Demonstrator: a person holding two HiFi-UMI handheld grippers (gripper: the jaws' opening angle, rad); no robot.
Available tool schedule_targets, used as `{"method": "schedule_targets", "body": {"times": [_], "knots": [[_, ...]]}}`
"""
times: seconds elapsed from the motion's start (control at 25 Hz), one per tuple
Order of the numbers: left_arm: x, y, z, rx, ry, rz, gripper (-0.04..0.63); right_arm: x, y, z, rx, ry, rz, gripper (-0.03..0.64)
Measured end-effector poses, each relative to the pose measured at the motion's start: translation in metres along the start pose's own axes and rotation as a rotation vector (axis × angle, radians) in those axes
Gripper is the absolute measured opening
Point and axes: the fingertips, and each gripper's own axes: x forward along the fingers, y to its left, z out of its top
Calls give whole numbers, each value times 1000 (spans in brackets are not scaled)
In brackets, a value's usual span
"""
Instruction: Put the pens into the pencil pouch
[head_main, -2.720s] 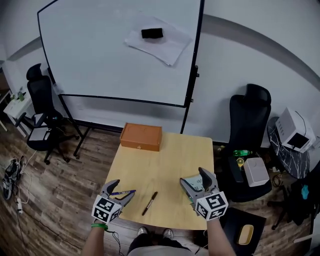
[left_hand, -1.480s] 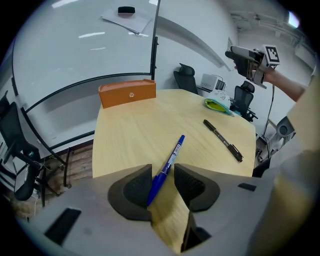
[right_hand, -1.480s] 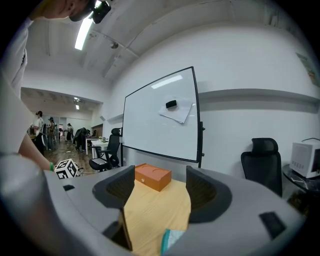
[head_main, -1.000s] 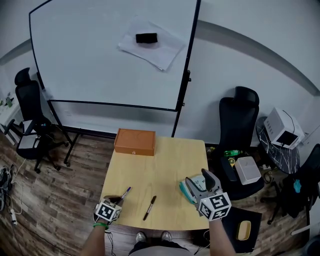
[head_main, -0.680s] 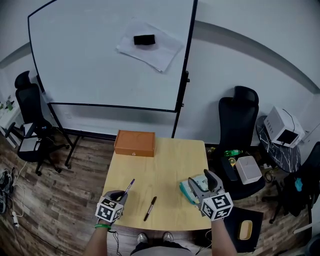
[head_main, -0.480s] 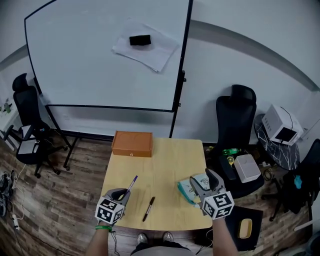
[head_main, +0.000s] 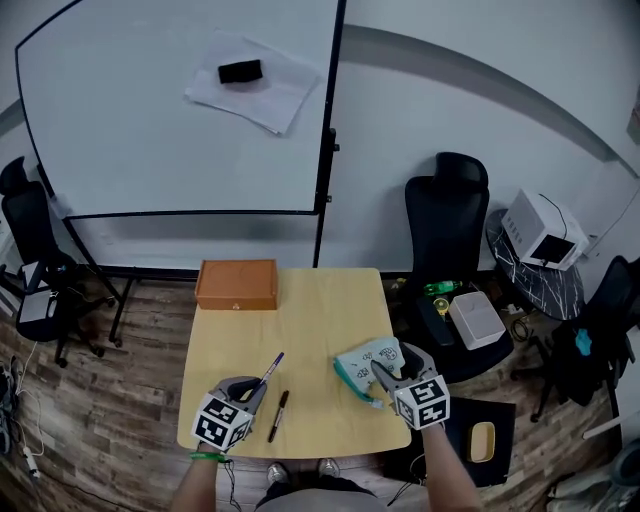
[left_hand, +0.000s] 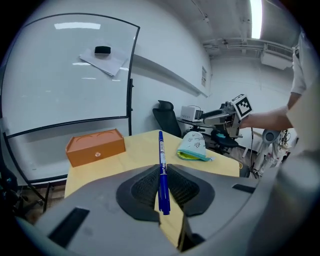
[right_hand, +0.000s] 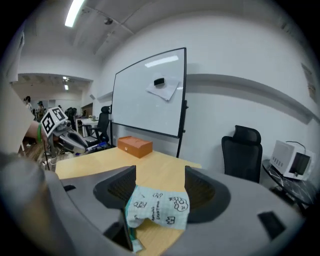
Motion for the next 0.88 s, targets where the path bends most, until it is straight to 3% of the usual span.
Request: {"method": "schedule_targets", "body": {"times": [0.4, 0.68, 0.88], "knots": [[15, -25, -9, -9, 32, -51, 49, 24, 6, -85, -12, 257, 40, 273], [13, -26, -13, -25, 39, -41, 49, 31, 9, -96, -102, 328, 32, 123], [10, -25, -13, -26, 36, -39, 49, 31, 4, -92, -97, 318, 10, 26]]}}
